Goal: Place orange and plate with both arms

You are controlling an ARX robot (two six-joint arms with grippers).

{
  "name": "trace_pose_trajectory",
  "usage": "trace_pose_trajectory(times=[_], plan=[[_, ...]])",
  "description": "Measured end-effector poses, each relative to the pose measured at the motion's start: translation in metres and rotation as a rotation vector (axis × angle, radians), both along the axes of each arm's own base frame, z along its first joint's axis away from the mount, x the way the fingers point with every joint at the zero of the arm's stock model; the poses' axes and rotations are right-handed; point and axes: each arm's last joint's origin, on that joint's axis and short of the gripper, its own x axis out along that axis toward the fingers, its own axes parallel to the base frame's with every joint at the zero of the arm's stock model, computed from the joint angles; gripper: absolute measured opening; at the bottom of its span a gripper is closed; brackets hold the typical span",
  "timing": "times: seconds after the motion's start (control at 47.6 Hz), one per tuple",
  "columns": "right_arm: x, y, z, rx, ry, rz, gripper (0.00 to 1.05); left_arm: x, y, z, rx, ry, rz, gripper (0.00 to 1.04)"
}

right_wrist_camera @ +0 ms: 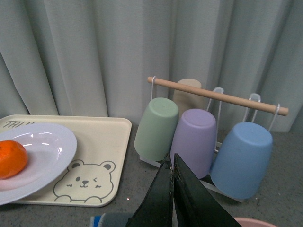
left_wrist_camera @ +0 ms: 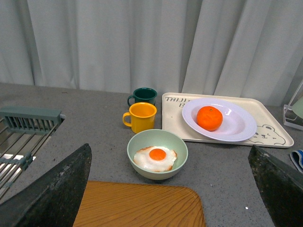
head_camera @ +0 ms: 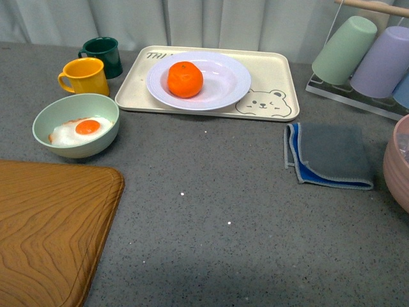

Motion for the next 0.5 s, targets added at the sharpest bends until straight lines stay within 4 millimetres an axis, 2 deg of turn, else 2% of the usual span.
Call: trace_pose_trajectory(times=[0.063,0.357,0.504], plan=[[-0.014,-0.003,0.001,0.0,0.001,0.0,0.01,0.0,0.0,0.0,0.0,0.0,0.0,0.98],[-0.055,-0.016,0.015,0.001,-0.001,0.011,0.01,0.0,0.0,0.0,0.0,0.0,0.0,0.98],[-0.077,-0.019,0.013,0.001,0.008,-0.002,0.01,0.0,0.0,0.0,0.0,0.0,0.0,0.98]])
